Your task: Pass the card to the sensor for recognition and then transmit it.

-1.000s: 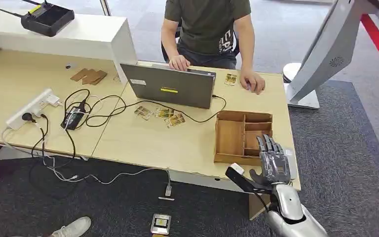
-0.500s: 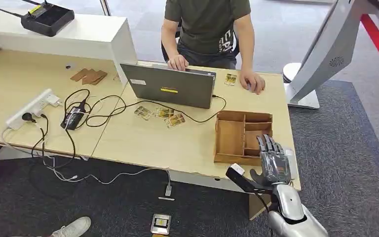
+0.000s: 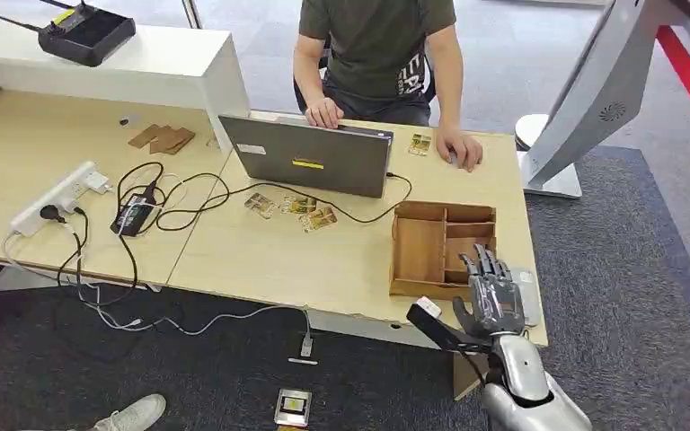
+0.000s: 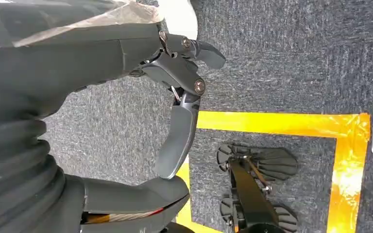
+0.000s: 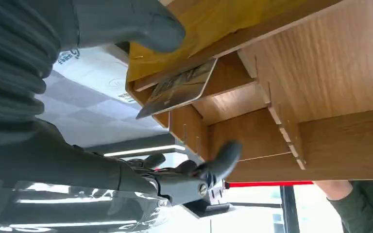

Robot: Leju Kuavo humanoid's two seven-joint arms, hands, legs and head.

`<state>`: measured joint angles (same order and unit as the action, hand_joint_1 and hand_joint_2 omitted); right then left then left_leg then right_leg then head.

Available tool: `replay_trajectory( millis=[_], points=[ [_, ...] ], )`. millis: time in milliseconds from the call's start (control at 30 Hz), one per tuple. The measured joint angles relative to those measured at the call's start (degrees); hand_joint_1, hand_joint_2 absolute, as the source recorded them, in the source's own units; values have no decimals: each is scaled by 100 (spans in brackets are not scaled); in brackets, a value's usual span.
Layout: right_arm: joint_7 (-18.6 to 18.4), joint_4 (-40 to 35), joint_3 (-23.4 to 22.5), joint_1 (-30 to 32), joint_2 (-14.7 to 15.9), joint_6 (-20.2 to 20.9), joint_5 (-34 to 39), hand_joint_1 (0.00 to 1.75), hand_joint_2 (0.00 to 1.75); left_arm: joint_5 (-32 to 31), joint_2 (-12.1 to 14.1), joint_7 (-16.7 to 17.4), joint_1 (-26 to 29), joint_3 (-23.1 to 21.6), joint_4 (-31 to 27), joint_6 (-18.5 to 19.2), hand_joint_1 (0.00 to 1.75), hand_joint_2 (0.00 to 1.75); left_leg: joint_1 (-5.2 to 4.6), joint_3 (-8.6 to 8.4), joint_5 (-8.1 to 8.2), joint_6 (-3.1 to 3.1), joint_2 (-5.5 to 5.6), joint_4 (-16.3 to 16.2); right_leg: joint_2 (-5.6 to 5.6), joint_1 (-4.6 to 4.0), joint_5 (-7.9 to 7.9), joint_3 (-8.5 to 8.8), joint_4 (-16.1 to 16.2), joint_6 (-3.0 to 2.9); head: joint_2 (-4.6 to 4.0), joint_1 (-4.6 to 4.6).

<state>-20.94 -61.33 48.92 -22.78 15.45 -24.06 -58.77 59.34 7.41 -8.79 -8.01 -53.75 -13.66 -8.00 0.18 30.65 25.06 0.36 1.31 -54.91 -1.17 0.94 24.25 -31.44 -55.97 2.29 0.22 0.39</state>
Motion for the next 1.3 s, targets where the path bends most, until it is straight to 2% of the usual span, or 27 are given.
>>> replay_trajectory(
  millis=[467,500,733,767,800,867,1300],
  points=[
    [94,216,39,-206,-225,-11,-39,169,175,-15,0,0,-21,-7,-2,24,0,175,0,0,0,0,-1,0,0,0,0,0,0,0,0,0],
    [116,253,37,-232,-243,-26,-13,175,175,-13,0,0,-26,-7,-2,26,0,175,0,0,0,0,0,0,0,0,0,0,0,0,0,2],
    [234,463,22,-373,-359,-230,140,168,175,-11,0,0,-37,-11,-2,35,0,175,0,-1,0,0,0,0,0,0,0,-1,0,0,0,0],
    [236,479,20,-389,-367,-245,144,141,175,-11,0,0,-37,-11,-2,35,0,175,0,0,0,0,0,0,0,0,0,-1,0,0,0,0],
    [236,505,17,-397,-385,-253,155,42,175,-13,0,0,-37,-11,0,35,0,175,0,0,0,0,0,0,0,0,0,-1,0,0,0,0],
    [236,533,4,-399,-402,-260,157,0,175,-17,0,2,-37,-15,-2,35,0,175,0,0,0,0,0,0,0,0,0,-1,0,0,0,0],
    [177,588,-149,-316,-394,-310,133,0,175,-94,-2,72,-87,-66,-2,26,0,175,0,-2,0,0,-1,0,0,0,0,-2,0,0,0,0]
  ],
)
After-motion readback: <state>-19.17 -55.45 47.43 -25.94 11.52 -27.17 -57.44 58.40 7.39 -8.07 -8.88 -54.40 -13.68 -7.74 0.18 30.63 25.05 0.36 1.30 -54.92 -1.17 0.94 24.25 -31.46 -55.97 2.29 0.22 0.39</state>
